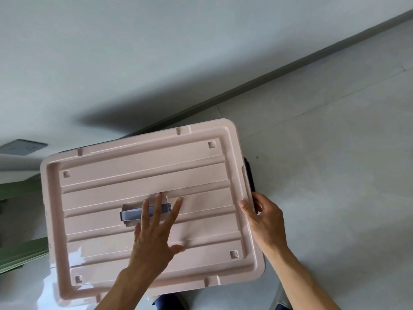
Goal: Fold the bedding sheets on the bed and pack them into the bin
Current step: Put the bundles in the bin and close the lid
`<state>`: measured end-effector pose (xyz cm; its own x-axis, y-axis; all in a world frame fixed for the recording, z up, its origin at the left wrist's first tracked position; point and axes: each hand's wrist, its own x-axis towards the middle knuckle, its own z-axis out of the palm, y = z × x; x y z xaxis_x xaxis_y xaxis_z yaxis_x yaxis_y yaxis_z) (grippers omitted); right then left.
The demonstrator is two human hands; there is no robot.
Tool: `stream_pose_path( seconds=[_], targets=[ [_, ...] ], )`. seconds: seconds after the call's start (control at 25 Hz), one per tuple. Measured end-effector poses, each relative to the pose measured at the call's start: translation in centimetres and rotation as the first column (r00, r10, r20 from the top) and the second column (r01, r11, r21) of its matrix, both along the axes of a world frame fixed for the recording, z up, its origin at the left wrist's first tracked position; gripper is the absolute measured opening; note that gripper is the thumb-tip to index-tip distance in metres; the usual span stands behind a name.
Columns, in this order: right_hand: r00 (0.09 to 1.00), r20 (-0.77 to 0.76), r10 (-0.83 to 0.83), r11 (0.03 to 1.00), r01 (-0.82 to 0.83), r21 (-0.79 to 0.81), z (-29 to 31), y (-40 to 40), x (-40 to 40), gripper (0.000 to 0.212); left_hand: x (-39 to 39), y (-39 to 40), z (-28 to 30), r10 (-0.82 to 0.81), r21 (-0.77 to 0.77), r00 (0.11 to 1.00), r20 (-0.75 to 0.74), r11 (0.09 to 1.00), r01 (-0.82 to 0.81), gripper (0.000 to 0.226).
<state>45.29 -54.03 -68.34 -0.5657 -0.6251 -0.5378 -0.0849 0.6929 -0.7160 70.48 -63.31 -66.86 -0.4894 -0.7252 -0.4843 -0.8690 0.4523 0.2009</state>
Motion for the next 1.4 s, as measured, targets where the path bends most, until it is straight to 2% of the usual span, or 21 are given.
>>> stream_pose_path(
  seconds=[0.12,0.2,0.24,0.32,0.36,0.4,0.48,0.56,0.64,0.68,0.72,0.76,0.8,0.84,0.92,0.96,1.0,1.08,1.12,1.2,1.4],
  targets=[
    [0.957,-0.234,0.174,0.976,-0.135,0.172,-0.2,-1.2,-0.1,0.032,2.2,-1.3,-0.1,0.081,-0.067,0.988,-0.131,0.994,-0.09,0.114],
    [0.904,-0.301,0.303,0.924,-0.2,0.327,0.4,-2.0,-0.4,0.036,4.9,-2.8,0.7,0.325,-0.116,0.931,-0.164,0.931,-0.345,0.103],
    [0.892,-0.294,0.343,0.901,-0.224,0.372,0.7,-2.5,-0.5,0.039,6.7,-4.0,1.1,0.479,-0.14,0.871,-0.108,0.86,-0.49,0.102],
    [0.892,-0.259,0.371,0.881,-0.25,0.402,1.0,-3.2,-0.5,0.045,11.0,-6.7,1.1,0.717,-0.132,0.691,0.089,0.696,-0.705,0.109],
    [0.894,-0.249,0.372,0.88,-0.255,0.4,1.1,-3.3,-0.3,0.047,12.8,-7.5,1.2,0.763,-0.085,0.622,0.173,0.641,-0.763,0.114],
    [0.897,-0.241,0.37,0.882,-0.258,0.396,1.1,-3.4,-0.1,0.048,13.9,-8.0,1.1,0.762,-0.032,0.606,0.228,0.628,-0.778,0.117],
    [0.902,-0.227,0.367,0.888,-0.268,0.373,1.2,-3.2,-0.4,0.05,14.0,-8.4,0.5,0.711,0.039,0.648,0.272,0.665,-0.746,0.119],
    [0.918,-0.176,0.355,0.899,-0.284,0.334,1.7,-3.5,0.2,0.05,14.0,-8.8,0.7,0.717,0.038,0.626,0.307,0.648,-0.761,0.117],
    [0.976,-0.071,0.204,0.955,-0.183,0.232,1.7,-4.2,0.5,0.048,14.0,-9.5,1.5,0.719,0.012,0.616,0.322,0.647,-0.762,0.113],
    [0.992,0.0,0.129,0.969,-0.127,0.212,1.7,-4.3,0.5,0.04,13.1,-9.3,2.0,0.652,-0.023,0.685,0.324,0.73,-0.683,0.108],
    [0.995,0.054,0.086,0.969,-0.096,0.229,1.6,-4.2,0.5,0.034,11.5,-8.7,2.2,0.541,-0.066,0.793,0.278,0.835,-0.546,0.104],
    [0.993,0.086,0.079,0.96,-0.099,0.262,1.6,-4.0,0.2,0.038,9.0,-7.9,2.2,0.39,-0.06,0.9,0.193,0.92,-0.386,0.103],
    [0.988,0.119,0.097,0.95,-0.128,0.285,1.2,-4.0,-0.2,0.054,6.2,-7.0,2.3,0.241,0.003,0.964,0.11,0.97,-0.242,0.106],
    [0.986,0.145,0.081,0.938,-0.124,0.324,0.8,-3.9,-0.8,0.073,3.4,-6.0,2.2,0.128,0.088,0.989,0.08,0.987,-0.135,0.11],
    [0.968,0.252,0.003,0.914,-0.105,0.392,0.5,-3.7,-2.2,0.093,-0.3,-4.6,1.1,-0.001,0.184,0.985,0.173,0.982,-0.031,0.116],
    [0.954,0.3,-0.016,0.907,-0.112,0.406,0.4,-3.7,-2.7,0.09,-1.0,-4.4,0.5,-0.02,0.18,0.977,0.212,0.983,-0.019,0.118],
    [0.952,0.308,-0.008,0.911,-0.12,0.394,0.3,-3.7,-3.0,0.076,-1.1,-4.4,0.0,-0.022,0.17,0.973,0.23,0.985,-0.018,0.118],
    [0.991,0.121,0.064,0.938,-0.101,0.331,0.4,-3.7,-2.3,0.044,-0.6,-4.4,-0.2,-0.013,0.153,0.974,0.225,0.988,-0.022,0.118],
    [0.992,-0.032,0.121,0.941,-0.104,0.322,0.5,-3.8,-1.5,0.041,-0.4,-4.4,-0.3,-0.014,0.145,0.973,0.229,0.989,-0.02,0.119],
    [0.92,-0.284,0.269,0.911,-0.148,0.384,0.8,-3.8,-0.1,0.038,-0.7,-4.0,-0.1,-0.016,0.142,0.97,0.241,0.99,-0.019,0.12],
    [0.8,-0.438,0.411,0.873,-0.205,0.443,1.0,-6.0,-0.9,0.037,-2.2,-4.9,0.1,0.023,0.174,0.979,0.204,0.983,-0.059,0.118]
  ],
)
